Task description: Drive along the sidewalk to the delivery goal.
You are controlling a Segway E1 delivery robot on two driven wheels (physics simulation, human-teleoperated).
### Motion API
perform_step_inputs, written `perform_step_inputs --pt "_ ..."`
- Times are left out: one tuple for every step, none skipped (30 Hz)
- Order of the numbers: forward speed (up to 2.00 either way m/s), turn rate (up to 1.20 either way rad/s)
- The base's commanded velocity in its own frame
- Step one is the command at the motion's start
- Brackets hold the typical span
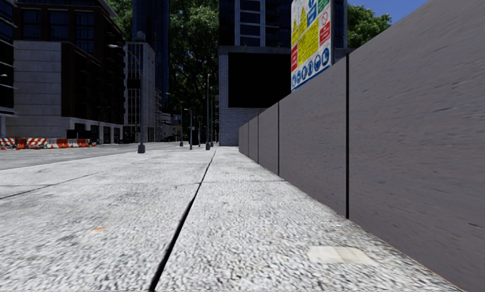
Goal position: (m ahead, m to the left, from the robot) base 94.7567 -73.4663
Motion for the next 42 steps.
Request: perform_step_inputs --pt "1.49 0.0" --pt "1.49 0.0" --pt "1.49 0.0" --pt "1.49 0.0" --pt "1.49 0.0" --pt "1.49 0.0" --pt "1.49 0.0" --pt "1.49 0.0" --pt "1.49 0.0" --pt "1.49 0.0" --pt "1.49 0.0" --pt "1.49 0.0" --pt "1.49 0.0" --pt "1.49 0.0" --pt "1.49 0.0" --pt "1.49 0.0" --pt "1.49 0.0" --pt "1.49 0.0" --pt "1.49 0.0" --pt "1.49 0.0" --pt "1.49 0.0" --pt "1.49 0.0" --pt "1.49 0.0" --pt "1.49 0.0" --pt "1.49 0.0" --pt "1.49 0.0" --pt "1.49 0.0" --pt "1.49 0.0" --pt "1.49 0.0" --pt "1.49 0.0" --pt "1.49 0.0" --pt "1.49 0.0" --pt "1.49 0.0" --pt "1.49 0.0" --pt "1.49 0.0" --pt "1.49 0.0" --pt "1.49 0.0" --pt "1.49 0.0" --pt "1.49 0.0" --pt "1.49 0.0" --pt "1.49 0.0" --pt "1.49 0.0"
